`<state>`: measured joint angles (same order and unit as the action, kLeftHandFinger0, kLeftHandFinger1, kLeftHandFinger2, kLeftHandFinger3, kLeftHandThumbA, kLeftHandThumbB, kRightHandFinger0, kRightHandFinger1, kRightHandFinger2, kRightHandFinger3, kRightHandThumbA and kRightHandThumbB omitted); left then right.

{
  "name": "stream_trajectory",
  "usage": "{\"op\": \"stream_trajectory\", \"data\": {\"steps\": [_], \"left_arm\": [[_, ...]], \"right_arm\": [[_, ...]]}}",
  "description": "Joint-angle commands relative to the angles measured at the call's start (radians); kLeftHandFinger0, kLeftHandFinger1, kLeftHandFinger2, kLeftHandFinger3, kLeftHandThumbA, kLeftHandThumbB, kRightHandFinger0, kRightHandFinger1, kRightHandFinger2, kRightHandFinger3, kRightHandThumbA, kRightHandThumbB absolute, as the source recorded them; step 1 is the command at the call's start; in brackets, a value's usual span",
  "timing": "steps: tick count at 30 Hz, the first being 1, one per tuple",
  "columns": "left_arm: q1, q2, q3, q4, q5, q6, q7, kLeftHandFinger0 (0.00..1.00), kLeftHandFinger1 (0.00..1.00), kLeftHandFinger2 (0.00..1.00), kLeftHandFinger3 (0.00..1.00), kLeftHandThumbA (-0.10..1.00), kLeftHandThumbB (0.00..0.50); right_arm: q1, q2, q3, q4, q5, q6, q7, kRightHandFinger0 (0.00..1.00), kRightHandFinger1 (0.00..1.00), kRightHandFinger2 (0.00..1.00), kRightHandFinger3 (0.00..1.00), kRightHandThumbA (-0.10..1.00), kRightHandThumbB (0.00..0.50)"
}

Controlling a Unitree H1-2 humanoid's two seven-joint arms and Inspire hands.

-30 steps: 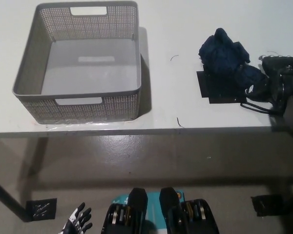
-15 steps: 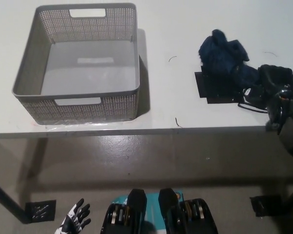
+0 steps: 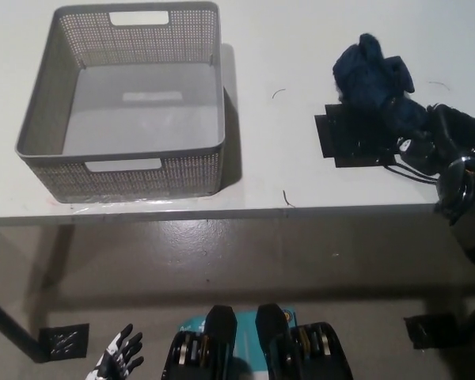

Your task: Use the right hand to pick up a umbrella on the right side and place it into a container on the lft side

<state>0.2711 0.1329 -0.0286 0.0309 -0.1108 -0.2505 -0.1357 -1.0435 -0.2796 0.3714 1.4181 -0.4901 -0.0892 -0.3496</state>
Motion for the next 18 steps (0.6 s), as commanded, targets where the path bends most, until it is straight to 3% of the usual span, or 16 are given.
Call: {"op": "stream_trajectory", "data": {"steps": [1, 3, 5, 7, 9, 10, 11, 14, 18], "left_arm": [[0.006, 0.012, 0.01, -0.013, -0.011, -0.026, -0.015, 1.0, 1.0, 1.0, 1.0, 1.0, 0.232], [0.002, 0.015, 0.011, -0.012, -0.007, -0.023, -0.015, 1.0, 1.0, 1.0, 1.0, 1.0, 0.234], [-0.003, 0.015, 0.01, -0.004, 0.003, -0.03, -0.012, 1.0, 1.0, 1.0, 1.0, 1.0, 0.222], [-0.001, 0.014, 0.008, -0.002, 0.004, -0.034, -0.012, 1.0, 1.0, 1.0, 1.0, 1.0, 0.214], [0.005, 0.015, 0.008, -0.008, 0.0, -0.029, -0.014, 1.0, 1.0, 1.0, 1.0, 1.0, 0.214], [0.007, 0.016, 0.007, -0.01, 0.003, -0.027, -0.014, 1.0, 1.0, 1.0, 1.0, 1.0, 0.215], [0.007, 0.017, 0.007, -0.008, 0.002, -0.027, -0.015, 1.0, 1.0, 1.0, 1.0, 1.0, 0.223], [0.007, 0.021, 0.008, -0.003, -0.001, -0.027, -0.019, 1.0, 1.0, 1.0, 1.0, 1.0, 0.225], [0.006, 0.021, 0.007, 0.002, 0.011, -0.034, -0.013, 1.0, 1.0, 1.0, 1.0, 1.0, 0.217]], "right_arm": [[-0.136, 0.039, -0.078, -0.037, 0.1, -0.111, 0.035, 0.0, 0.3, 0.92, 0.84, -0.1, 0.159], [-0.175, 0.062, -0.116, -0.058, 0.123, -0.114, 0.046, 0.0, 0.36, 0.87, 0.79, -0.1, 0.163], [-0.222, 0.104, -0.139, -0.124, 0.135, -0.131, 0.043, 0.0, 0.38, 0.84, 0.89, -0.1, 0.134], [-0.242, 0.131, -0.135, -0.174, 0.12, -0.143, 0.028, 0.0, 0.38, 0.81, 0.92, -0.1, 0.159], [-0.258, 0.167, -0.142, -0.233, 0.12, -0.128, 0.03, 0.0, 0.39, 0.78, 0.87, -0.1, 0.185], [-0.259, 0.176, -0.149, -0.255, 0.13, -0.146, 0.047, 0.0, 0.39, 0.77, 0.86, -0.1, 0.153], [-0.262, 0.185, -0.152, -0.274, 0.134, -0.147, 0.06, 0.0, 0.39, 0.77, 0.85, -0.1, 0.156], [-0.272, 0.214, -0.157, -0.344, 0.136, -0.087, 0.096, 0.0, 0.38, 0.74, 0.81, -0.1, 0.128], [-0.298, 0.258, -0.166, -0.419, 0.141, -0.024, 0.133, 0.0, 0.31, 0.7, 0.84, -0.1, 0.138]]}}
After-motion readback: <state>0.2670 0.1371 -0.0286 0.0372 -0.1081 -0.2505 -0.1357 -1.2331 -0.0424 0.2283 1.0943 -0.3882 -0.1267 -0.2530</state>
